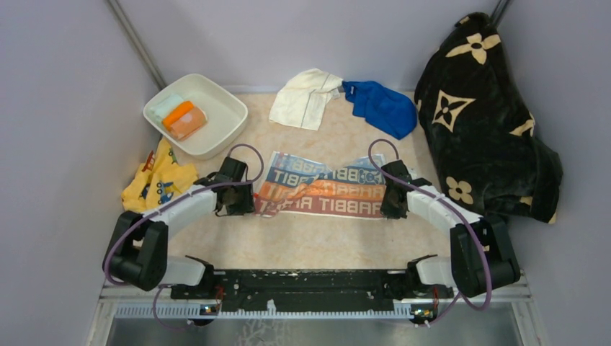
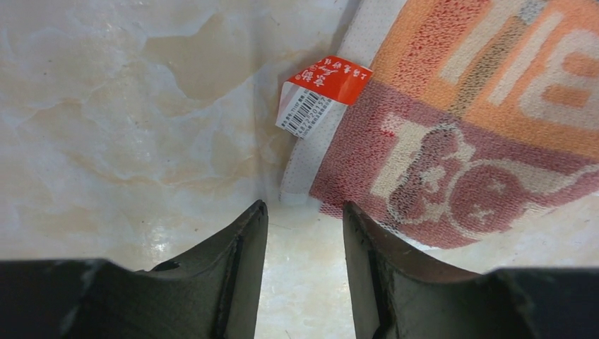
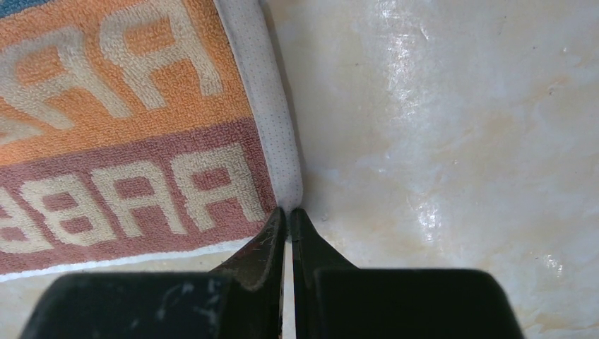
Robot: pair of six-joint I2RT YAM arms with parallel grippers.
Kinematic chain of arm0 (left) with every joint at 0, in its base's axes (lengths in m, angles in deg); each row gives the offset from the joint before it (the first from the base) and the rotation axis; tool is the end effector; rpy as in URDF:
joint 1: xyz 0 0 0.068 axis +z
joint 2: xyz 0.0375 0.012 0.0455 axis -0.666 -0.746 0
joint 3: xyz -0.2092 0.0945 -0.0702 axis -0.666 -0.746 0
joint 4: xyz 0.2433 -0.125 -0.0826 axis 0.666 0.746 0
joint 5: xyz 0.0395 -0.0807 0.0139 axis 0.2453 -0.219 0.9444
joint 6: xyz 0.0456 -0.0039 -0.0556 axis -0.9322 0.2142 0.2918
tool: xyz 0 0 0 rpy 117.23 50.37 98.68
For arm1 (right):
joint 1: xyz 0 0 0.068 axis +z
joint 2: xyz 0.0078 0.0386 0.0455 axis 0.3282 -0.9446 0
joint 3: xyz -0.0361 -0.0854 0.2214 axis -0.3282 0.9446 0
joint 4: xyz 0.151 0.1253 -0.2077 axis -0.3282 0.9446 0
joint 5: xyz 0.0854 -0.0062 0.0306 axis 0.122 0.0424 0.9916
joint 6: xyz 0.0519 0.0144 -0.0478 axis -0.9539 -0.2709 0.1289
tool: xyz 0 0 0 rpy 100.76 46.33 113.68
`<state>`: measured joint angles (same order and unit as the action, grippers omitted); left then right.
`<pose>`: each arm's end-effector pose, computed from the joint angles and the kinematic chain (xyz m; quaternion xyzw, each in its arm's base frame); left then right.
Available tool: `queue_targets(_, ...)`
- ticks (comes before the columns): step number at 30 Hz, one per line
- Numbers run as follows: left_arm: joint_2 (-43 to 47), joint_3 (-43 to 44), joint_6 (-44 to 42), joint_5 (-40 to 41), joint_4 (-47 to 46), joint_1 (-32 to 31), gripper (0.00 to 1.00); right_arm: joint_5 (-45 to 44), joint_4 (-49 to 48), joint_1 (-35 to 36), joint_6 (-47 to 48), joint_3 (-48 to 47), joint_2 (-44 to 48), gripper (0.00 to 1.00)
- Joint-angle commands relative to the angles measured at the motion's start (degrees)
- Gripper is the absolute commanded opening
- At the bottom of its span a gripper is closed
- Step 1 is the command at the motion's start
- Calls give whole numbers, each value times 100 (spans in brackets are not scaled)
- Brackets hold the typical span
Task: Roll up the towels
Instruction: Flatten out the towel at the center of the board.
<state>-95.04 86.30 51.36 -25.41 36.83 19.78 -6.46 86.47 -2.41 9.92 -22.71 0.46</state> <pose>0.2561 -0.1011 0.0952 -0.0221 0.9755 -0.0695 0.2077 0.2429 0.0626 0.0905 0.1586 0.9695 -0.0046 0.1866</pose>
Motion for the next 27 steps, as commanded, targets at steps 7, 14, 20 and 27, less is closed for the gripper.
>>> queue_targets(7, -283, 483, -307, 451, 162, 19, 48, 4, -98, 21, -54, 72, 205, 1)
queue_targets(14, -578, 444, -343, 231, 182, -18, 39, -34, -13, 21, -65, 36, 296, 0)
queue_targets(20, -902, 442, -297, 243, 276, -224, 33, -53, 15, 18, -88, 19, 369, 0)
queue_targets(27, -650, 782, -400, 385, 362, -55, 0, -404, 395, -21, 214, -658, 533, 0)
